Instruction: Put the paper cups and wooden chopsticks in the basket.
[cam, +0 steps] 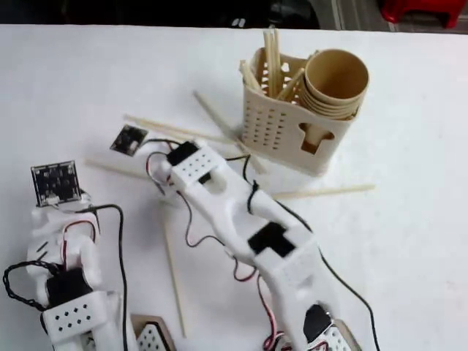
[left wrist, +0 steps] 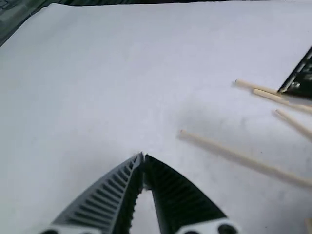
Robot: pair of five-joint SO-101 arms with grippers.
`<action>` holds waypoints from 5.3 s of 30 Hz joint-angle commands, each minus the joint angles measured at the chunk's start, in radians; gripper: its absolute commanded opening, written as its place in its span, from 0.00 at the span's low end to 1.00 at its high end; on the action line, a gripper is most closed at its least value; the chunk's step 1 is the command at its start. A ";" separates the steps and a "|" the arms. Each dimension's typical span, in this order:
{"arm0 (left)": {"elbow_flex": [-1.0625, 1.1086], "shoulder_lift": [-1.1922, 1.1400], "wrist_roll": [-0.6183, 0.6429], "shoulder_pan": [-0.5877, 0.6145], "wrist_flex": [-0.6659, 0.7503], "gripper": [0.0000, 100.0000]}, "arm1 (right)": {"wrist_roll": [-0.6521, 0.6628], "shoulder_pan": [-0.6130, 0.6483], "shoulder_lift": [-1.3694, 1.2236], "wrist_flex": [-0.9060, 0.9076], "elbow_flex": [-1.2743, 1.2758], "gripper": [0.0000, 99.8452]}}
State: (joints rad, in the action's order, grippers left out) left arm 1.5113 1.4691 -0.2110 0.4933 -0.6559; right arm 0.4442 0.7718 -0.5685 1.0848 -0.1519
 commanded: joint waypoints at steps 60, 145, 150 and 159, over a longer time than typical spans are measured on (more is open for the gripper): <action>0.011 0.015 -0.025 0.007 0.008 0.02 | -0.014 0.024 -0.001 0.317 -0.273 0.21; 0.012 0.015 -0.038 0.004 0.008 0.02 | -0.264 -0.550 0.845 -0.997 0.589 0.02; 0.012 0.015 -0.038 0.004 0.009 0.02 | -0.264 -0.550 0.848 -0.987 0.589 0.02; 0.012 0.015 -0.038 0.004 0.011 0.02 | -0.264 -0.522 1.000 -0.842 0.569 0.18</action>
State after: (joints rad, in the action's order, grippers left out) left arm 1.5282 1.4691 -0.2386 0.4948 -0.6559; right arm 0.1895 0.2332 0.3138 0.1841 0.4465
